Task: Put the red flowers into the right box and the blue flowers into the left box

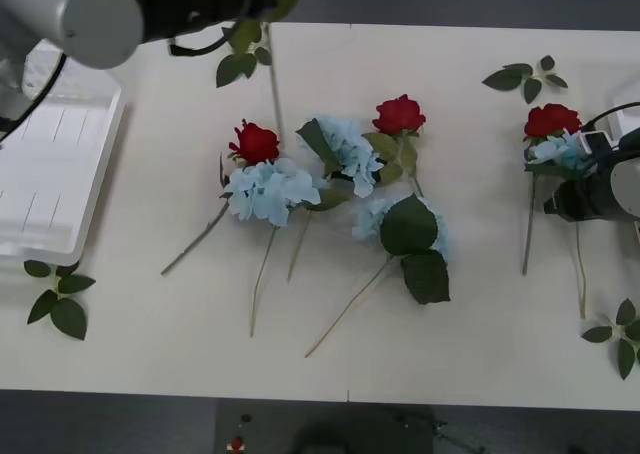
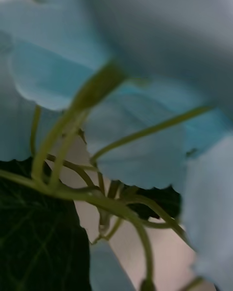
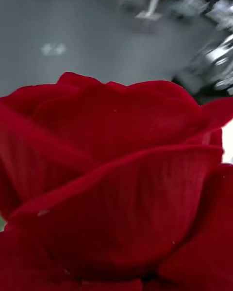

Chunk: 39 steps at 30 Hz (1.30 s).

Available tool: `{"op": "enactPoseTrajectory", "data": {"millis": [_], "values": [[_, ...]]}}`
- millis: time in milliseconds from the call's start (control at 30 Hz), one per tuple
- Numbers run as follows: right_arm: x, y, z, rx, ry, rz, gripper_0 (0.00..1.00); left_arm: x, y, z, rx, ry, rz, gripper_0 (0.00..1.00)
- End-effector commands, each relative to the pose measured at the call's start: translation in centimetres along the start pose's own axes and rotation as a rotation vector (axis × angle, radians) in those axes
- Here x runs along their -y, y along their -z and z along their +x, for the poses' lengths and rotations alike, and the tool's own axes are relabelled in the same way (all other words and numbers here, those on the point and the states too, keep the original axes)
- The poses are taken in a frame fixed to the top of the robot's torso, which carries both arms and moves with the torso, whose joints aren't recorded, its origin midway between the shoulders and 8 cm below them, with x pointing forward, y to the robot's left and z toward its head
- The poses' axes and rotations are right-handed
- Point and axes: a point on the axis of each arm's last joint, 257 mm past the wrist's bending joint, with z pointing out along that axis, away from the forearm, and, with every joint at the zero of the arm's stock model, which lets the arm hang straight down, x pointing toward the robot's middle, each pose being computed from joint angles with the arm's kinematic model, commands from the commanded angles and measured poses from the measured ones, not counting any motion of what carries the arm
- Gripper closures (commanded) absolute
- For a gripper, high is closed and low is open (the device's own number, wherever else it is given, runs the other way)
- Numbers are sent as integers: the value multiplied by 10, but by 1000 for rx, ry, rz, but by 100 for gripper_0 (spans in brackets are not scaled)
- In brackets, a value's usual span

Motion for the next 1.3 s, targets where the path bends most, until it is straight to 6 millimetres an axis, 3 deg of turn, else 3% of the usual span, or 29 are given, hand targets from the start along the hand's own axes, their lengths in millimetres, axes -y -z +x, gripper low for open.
{"op": "enactPoseTrajectory", "data": {"millis": [33, 133, 233, 267, 300, 367, 400, 500, 800, 833, 867, 900, 933, 1000, 1300], "values": [[5, 3, -11, 18, 23, 11, 0, 78, -16, -63, 154, -61, 119, 100], [3, 3, -12, 19, 21, 6, 0, 110, -18, -91, 225, 101, 194, 100], [4, 4, -13, 21, 20, 6, 0, 120, -16, -106, 254, 192, 223, 100], [4, 4, -13, 20, 14, 5, 12, 123, -15, -112, 261, 211, 232, 100], [4, 4, -13, 20, 14, 5, 37, 125, -15, -114, 261, 218, 236, 100], [4, 3, -12, 19, 9, 5, 99, 132, -15, -118, 259, 227, 249, 100], [6, 4, -13, 20, 7, 6, 100, 135, -16, -119, 257, 234, 255, 100], [6, 5, -14, 21, 1, 2, 100, 142, -17, -121, 260, 263, 272, 100], [4, 6, -16, 27, 0, -10, 100, 135, -34, -112, 257, 346, 266, 100], [4, 6, -17, 31, 0, -11, 83, 136, -34, -112, 256, 350, 268, 100], [4, 7, -19, 37, 5, -11, 40, 136, -33, -112, 255, 354, 270, 100], [4, 7, -22, 41, 5, -11, 22, 136, -33, -113, 256, 358, 272, 100], [5, 8, -23, 45, 7, -9, 14, 136, -33, -113, 256, 358, 272, 100], [4, 8, -25, 53, 13, -13, 6, 136, -33, -113, 256, 358, 272, 100], [5, 8, -25, 54, 33, -13, 5, 136, -33, -113, 256, 358, 272, 100]]}}
